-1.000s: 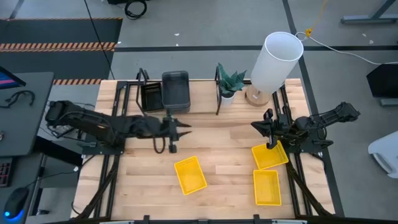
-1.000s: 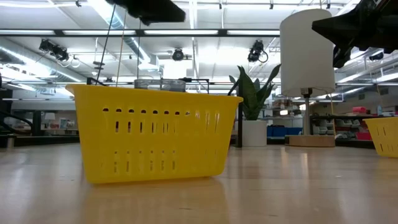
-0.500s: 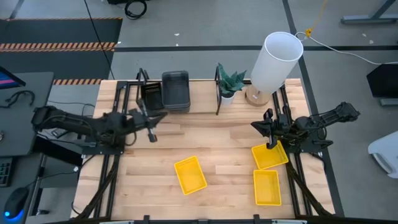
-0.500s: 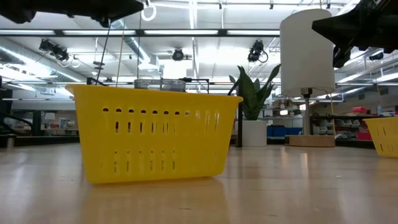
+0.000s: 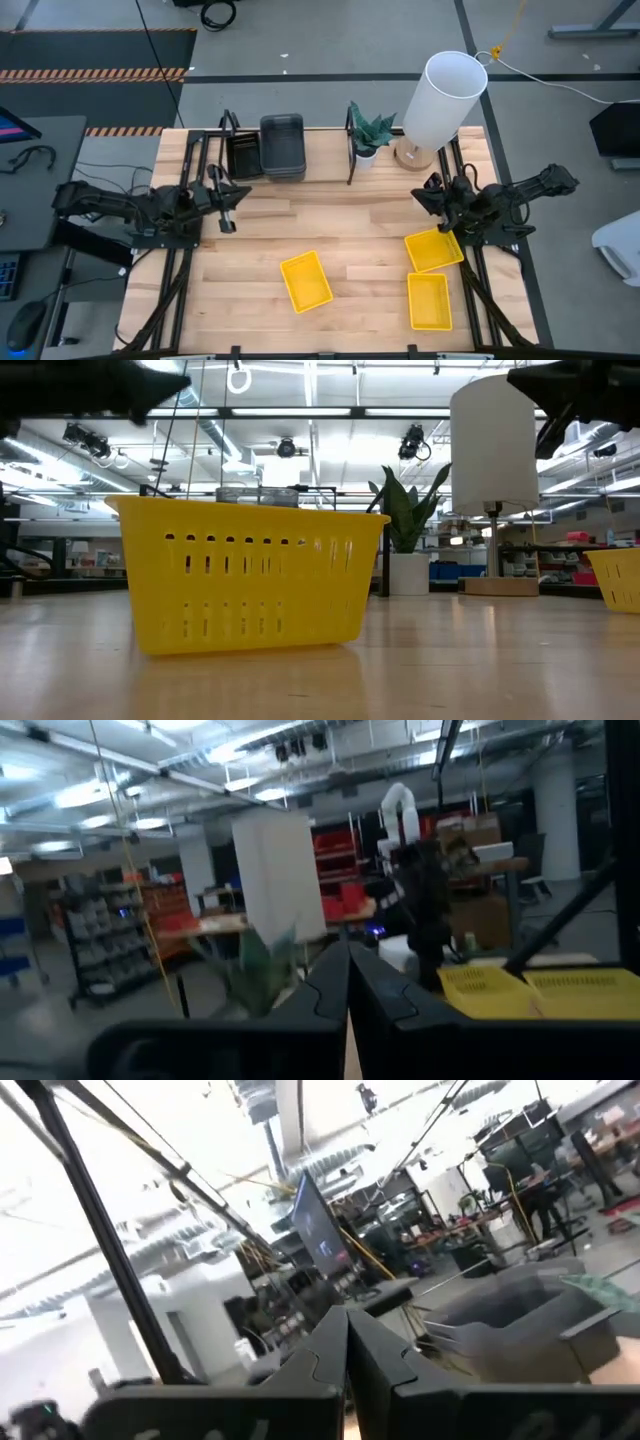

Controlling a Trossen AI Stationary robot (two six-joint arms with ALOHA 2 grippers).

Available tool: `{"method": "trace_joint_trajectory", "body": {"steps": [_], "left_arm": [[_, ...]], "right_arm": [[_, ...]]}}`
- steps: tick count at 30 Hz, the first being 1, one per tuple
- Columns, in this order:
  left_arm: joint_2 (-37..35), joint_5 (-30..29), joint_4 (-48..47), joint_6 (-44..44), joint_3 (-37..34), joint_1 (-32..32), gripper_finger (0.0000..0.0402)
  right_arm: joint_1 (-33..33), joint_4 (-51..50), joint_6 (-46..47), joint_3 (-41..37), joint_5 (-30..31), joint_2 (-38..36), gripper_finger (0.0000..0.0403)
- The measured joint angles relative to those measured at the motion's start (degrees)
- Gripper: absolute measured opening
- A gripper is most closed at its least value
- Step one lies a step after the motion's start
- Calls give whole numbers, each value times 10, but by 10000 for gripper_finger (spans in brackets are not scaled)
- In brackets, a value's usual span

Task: Stack baskets on shelf by color
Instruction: Adjust the yellow bin on the table

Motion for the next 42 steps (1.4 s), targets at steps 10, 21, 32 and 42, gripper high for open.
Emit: {"method": "trace_joint_trajectory", "body": {"steps": [10,21,32,42], "left_arm": [[-27,-19,2,-35,-51,0,24],[-27,-19,1,-32,-50,0,44],[-27,-19,1,-32,-50,0,36],[-27,-19,1,-32,-50,0,37]], "right_arm": [[-3,-34,-8,27,-25,14,12],[-3,-261,39,175,30,167,12],[-3,-681,234,347,-33,336,53],[-3,-933,281,454,-128,484,130]]}}
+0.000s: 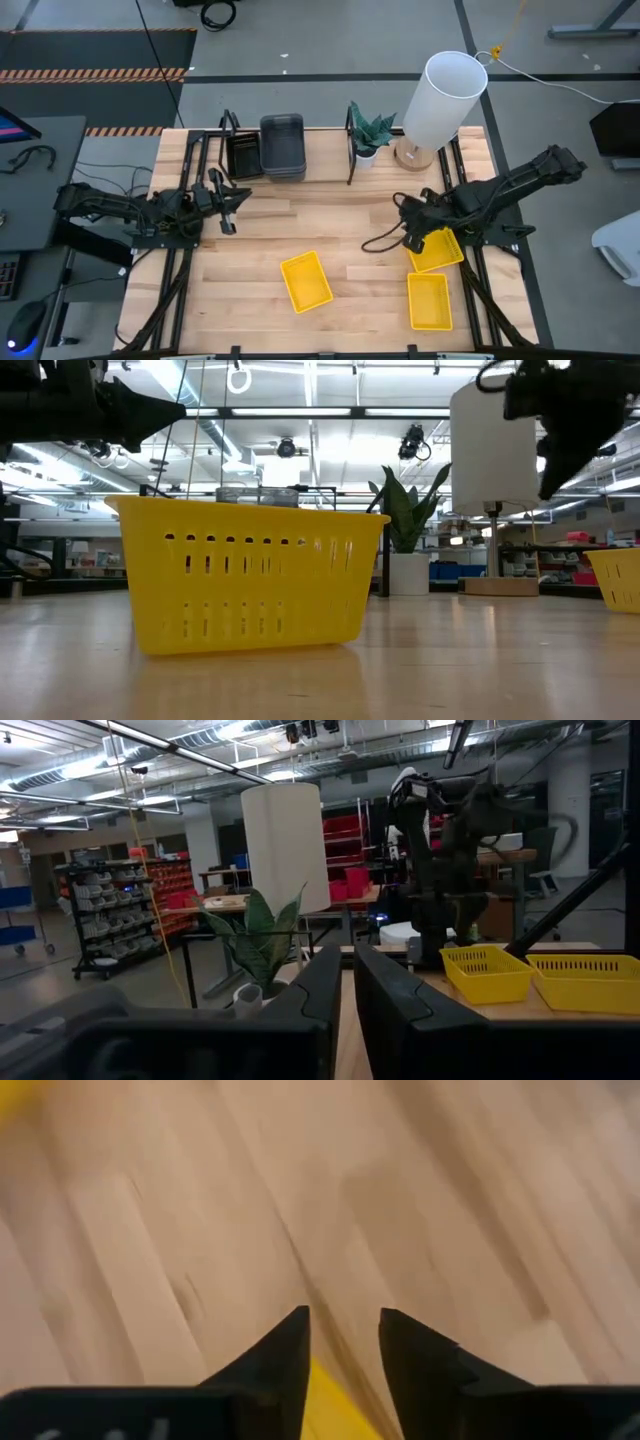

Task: Stack baskets on shelf by color
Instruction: Adjust the yellow bin on the table

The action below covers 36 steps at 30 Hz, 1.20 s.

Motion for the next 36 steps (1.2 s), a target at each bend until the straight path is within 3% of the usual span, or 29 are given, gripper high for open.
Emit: {"method": "trace_joint_trajectory", "body": {"steps": [6,18,23,28,32,36], "left_arm": [[0,0,0,0,0,0,30],[0,0,0,0,1,0,35],[0,0,0,0,1,0,28],[0,0,0,0,1,0,35],[0,0,0,0,1,0,40],[0,0,0,0,1,0,36]], "right_arm": [[4,-60,-22,51,-121,76,151],[92,-74,-180,212,-186,295,142],[113,-161,-208,300,-187,387,142],[135,-254,-266,338,-187,444,142],[145,-331,-279,333,-159,455,142],[143,-316,-278,278,-142,426,142]]}}
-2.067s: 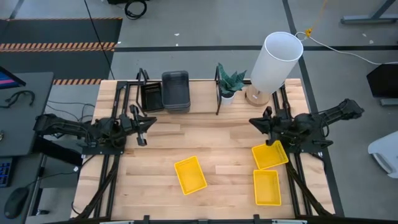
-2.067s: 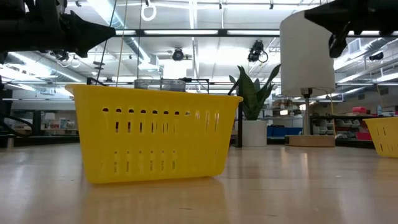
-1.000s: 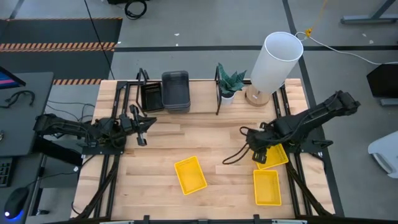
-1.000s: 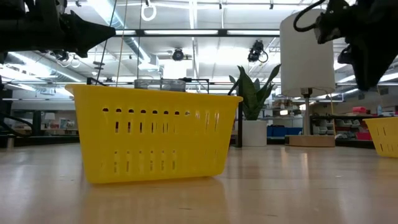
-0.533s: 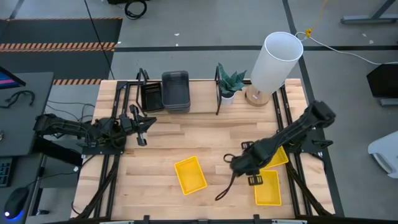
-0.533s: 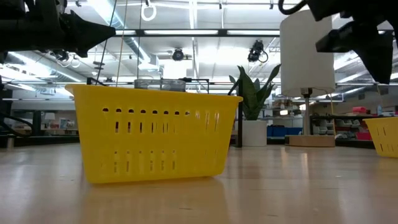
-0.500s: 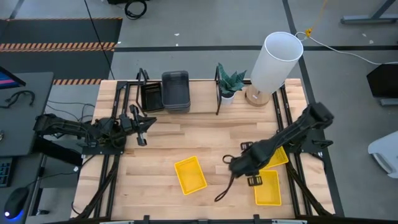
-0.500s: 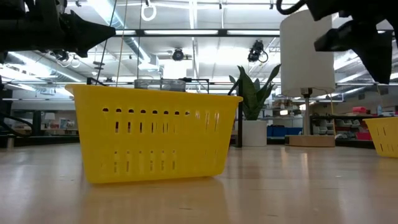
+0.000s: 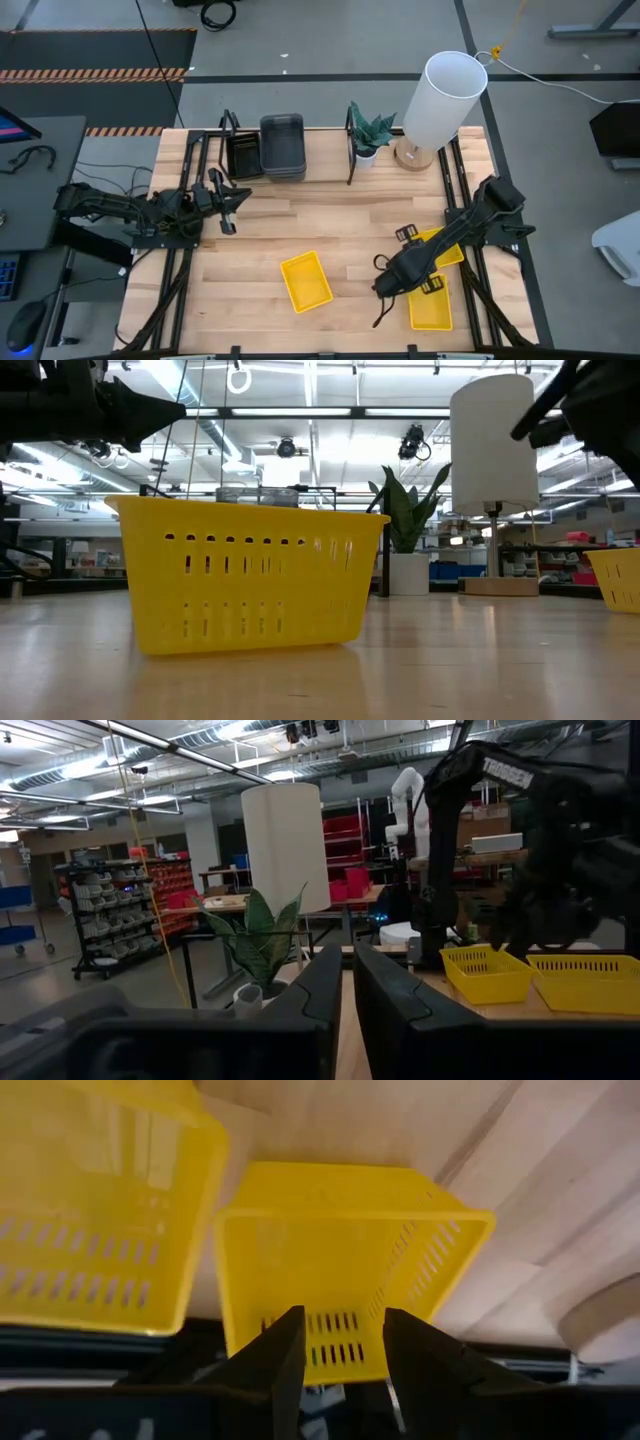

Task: Stack baskets on shelf by color
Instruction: Adjust the yellow bin on the table, then stack the bottom right yellow bin on the top yellow bin

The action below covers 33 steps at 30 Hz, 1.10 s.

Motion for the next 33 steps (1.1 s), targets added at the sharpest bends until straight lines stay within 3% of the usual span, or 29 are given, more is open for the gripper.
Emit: {"method": "trace_joint_trajectory", "body": {"steps": [6,13,20,24,28,33], "left_arm": [[0,0,0,0,0,0,28],[0,0,0,0,0,0,38],[0,0,0,0,0,0,35],[0,0,0,0,0,0,28],[0,0,0,0,0,0,30],[0,0,0,0,0,0,39]], "right_arm": [[-30,74,21,-108,-18,-54,142],[-73,184,-27,-172,41,-60,142],[-123,306,-87,-140,218,-60,140],[-138,336,-115,-87,264,-60,136],[-143,293,-114,-23,231,-60,134],[-133,218,-55,33,50,-60,131]]}}
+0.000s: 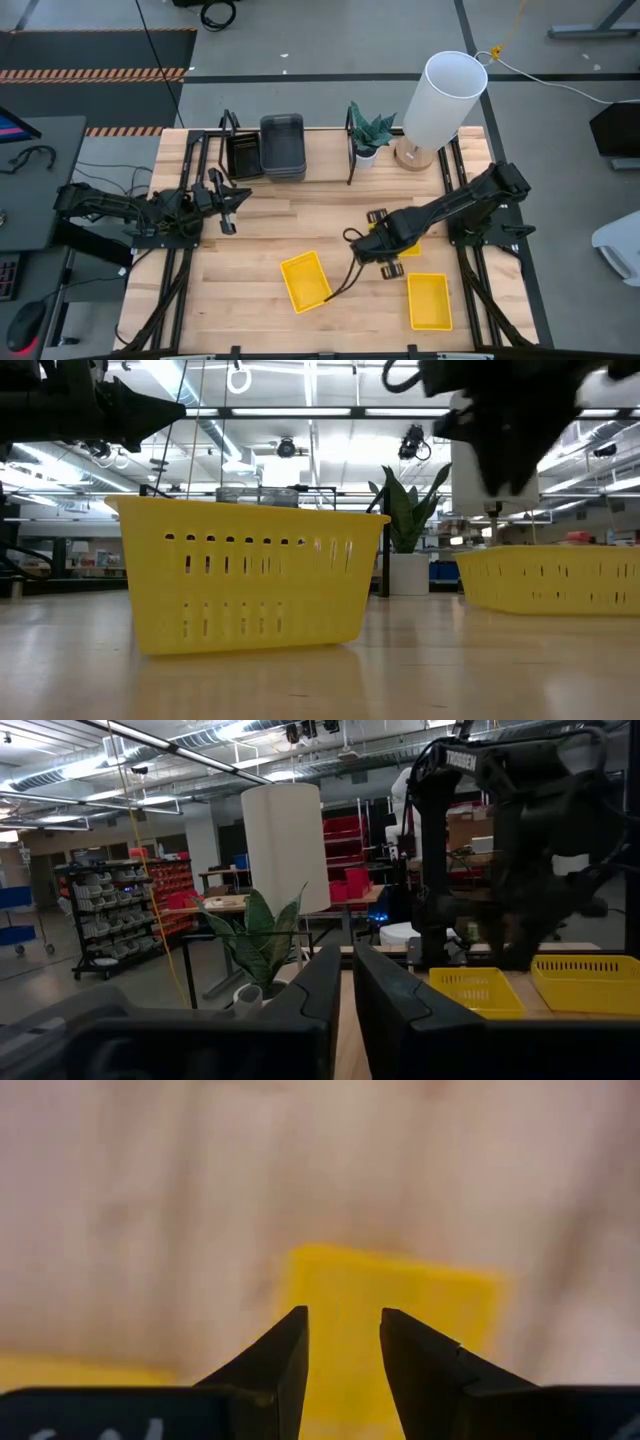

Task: Stack baskets on shelf by color
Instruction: Stack the bottom right yellow bin on the top yellow bin

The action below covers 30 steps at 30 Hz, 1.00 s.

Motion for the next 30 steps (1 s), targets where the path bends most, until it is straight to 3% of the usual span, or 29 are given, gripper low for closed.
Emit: {"method": "trace_joint_trajectory", "body": {"steps": [3,6,13,20,30], "left_arm": [[0,0,0,0,0,0,40],[0,0,0,0,0,0,35],[0,0,0,0,0,0,29],[0,0,0,0,0,0,40],[0,0,0,0,0,0,28]], "right_arm": [[11,-31,69,1,-79,0,131],[32,-57,110,-5,-107,0,131],[79,-73,171,-38,-109,-3,138],[106,-62,226,-83,-164,-3,139],[128,-15,245,-134,-153,-3,140]]}}
